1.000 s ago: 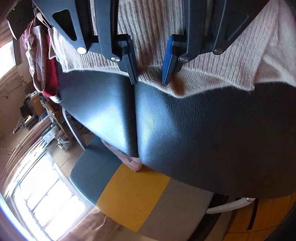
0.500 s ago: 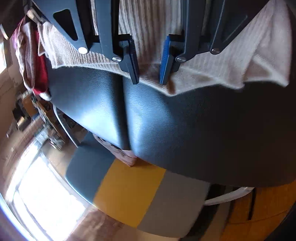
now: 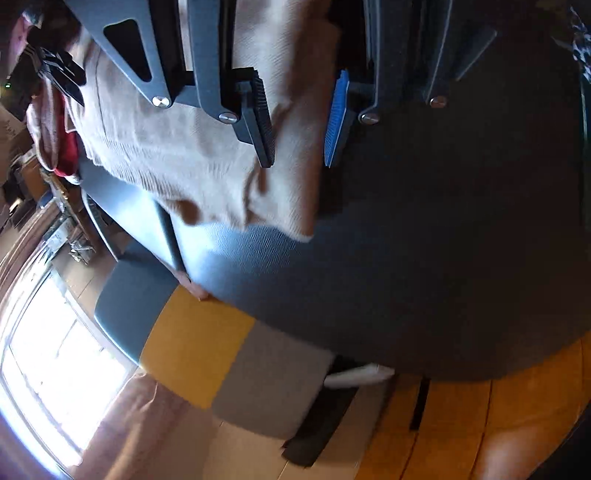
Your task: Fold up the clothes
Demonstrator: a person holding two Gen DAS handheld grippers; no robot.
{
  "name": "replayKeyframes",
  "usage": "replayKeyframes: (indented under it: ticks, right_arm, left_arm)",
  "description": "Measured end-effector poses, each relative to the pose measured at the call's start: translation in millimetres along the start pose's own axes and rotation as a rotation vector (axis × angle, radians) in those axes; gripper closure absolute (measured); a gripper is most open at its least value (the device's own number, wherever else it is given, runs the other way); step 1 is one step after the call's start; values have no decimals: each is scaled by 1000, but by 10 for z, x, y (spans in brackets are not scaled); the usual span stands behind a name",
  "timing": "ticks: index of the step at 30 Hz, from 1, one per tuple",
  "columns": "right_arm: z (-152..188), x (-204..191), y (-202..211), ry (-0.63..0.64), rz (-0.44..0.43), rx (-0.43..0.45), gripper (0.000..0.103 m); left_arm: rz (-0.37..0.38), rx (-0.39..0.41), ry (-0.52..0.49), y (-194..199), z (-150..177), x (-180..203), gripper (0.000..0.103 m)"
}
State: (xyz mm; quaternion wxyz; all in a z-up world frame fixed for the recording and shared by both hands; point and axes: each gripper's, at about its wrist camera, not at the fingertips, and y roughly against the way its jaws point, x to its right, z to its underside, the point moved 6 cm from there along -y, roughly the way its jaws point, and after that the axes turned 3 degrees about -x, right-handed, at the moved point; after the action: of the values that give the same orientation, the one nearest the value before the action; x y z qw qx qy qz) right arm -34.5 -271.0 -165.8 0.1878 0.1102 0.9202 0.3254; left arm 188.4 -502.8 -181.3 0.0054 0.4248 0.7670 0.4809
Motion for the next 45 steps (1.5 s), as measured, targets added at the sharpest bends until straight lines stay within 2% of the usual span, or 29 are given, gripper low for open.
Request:
replayKeyframes:
  ticks: [3,5,6,7,10,16,18,19,25,28,31,38,40,41,43,45]
  right_arm:
    - [-2,-3,-5,7,8,-2,30]
    - [-7,-11,-12,7,10,-3,30]
    - [-11,-16,-17,7,11,-3,30]
    - [-12,-19,-17,7,11,-3,30]
    - [-10,-24,-16,8,14,-2,30]
    - [-7,-30,-18,2,11,1,30]
    - [-4,-26,-12,-1,8,3,29]
    - [-3,-22,-7,-3,5,4,29]
    - [-7,-18,2,-6,-3,5,29]
    - [-6,-27,5,0,4,4,29]
    - [-6,-38,3,5,12,3,28]
    - [-1,-32,5,7,13,3,28]
    - [1,-31,6,7,12,4,28]
    - [1,-35,2,6,12,4,28]
    - [1,-39,-1,5,12,4,28]
    - [1,-42,-1,5,13,4,27]
  left_arm:
    - [30,-41,36,-62,12,-70,72]
    - [28,-50,25,-111,11,-66,74]
    - [5,-48,9,-127,0,-65,79]
    - [-38,-45,-2,-136,-12,-81,90]
    - [-124,-13,-9,-152,-80,-155,95]
    - [-213,-21,-75,-110,-84,-164,100]
    - [-114,-9,-31,20,-49,-201,95]
    - [-54,-2,-4,98,-26,-226,87]
    - [120,-43,61,107,67,-136,78]
    - [80,-69,60,51,142,-146,79]
    - [-7,-69,-7,0,196,-89,96]
    - [-122,40,-24,209,204,-20,103]
    - [-118,69,-7,295,217,-1,103]
    - [-86,86,-2,352,230,60,101]
    - [-38,112,-24,433,286,196,90]
    - [15,80,-84,397,407,401,86]
